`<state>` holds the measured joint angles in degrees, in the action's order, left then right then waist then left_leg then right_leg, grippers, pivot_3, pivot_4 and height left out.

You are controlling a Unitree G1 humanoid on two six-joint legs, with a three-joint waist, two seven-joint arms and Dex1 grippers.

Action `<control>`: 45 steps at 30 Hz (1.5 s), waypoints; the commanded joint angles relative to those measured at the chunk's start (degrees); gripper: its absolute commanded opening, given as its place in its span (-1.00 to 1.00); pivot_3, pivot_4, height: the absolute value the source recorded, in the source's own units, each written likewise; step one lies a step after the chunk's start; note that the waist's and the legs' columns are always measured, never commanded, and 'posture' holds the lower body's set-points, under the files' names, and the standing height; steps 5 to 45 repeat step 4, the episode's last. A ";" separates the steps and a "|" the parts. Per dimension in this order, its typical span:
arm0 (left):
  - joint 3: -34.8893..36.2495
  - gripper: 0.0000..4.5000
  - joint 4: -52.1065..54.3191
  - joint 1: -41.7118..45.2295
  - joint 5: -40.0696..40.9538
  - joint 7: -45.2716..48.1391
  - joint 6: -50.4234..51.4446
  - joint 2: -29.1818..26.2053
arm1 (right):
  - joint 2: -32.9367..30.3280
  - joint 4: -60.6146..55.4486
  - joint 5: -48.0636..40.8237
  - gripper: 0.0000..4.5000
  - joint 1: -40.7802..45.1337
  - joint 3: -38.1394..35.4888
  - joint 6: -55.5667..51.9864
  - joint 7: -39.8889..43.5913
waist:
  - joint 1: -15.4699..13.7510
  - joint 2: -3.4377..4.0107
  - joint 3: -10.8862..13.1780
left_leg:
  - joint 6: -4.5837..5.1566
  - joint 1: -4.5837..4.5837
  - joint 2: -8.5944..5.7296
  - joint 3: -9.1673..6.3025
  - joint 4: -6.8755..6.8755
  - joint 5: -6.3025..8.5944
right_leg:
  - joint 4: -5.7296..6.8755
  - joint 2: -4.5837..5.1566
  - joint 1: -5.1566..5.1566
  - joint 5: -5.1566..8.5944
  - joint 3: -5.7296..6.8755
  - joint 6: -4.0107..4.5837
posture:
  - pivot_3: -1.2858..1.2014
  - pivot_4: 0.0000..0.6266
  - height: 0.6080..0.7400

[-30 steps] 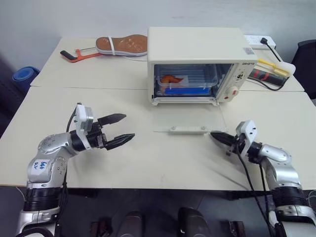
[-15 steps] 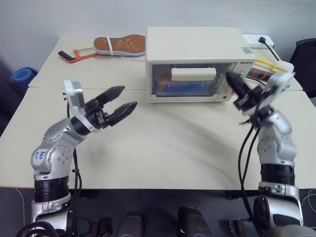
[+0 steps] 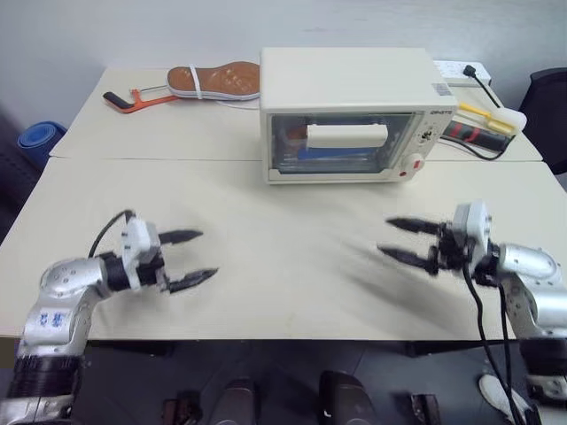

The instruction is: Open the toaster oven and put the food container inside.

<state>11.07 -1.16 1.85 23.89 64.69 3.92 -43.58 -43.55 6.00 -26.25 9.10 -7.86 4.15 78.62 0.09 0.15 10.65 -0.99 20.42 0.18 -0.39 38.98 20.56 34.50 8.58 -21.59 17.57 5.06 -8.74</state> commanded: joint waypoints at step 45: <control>1.94 1.00 2.64 -1.77 -0.77 -0.15 -4.91 -0.50 | 0.97 4.68 1.02 0.97 -1.42 -1.54 8.21 1.22 | -0.32 0.00 0.00 | 0.01 -0.12 0.00 -0.01 0.16 0.00 | 0.13 0.03 0.14 -0.02 -0.06 -0.03 | 0.03 -0.52 1.00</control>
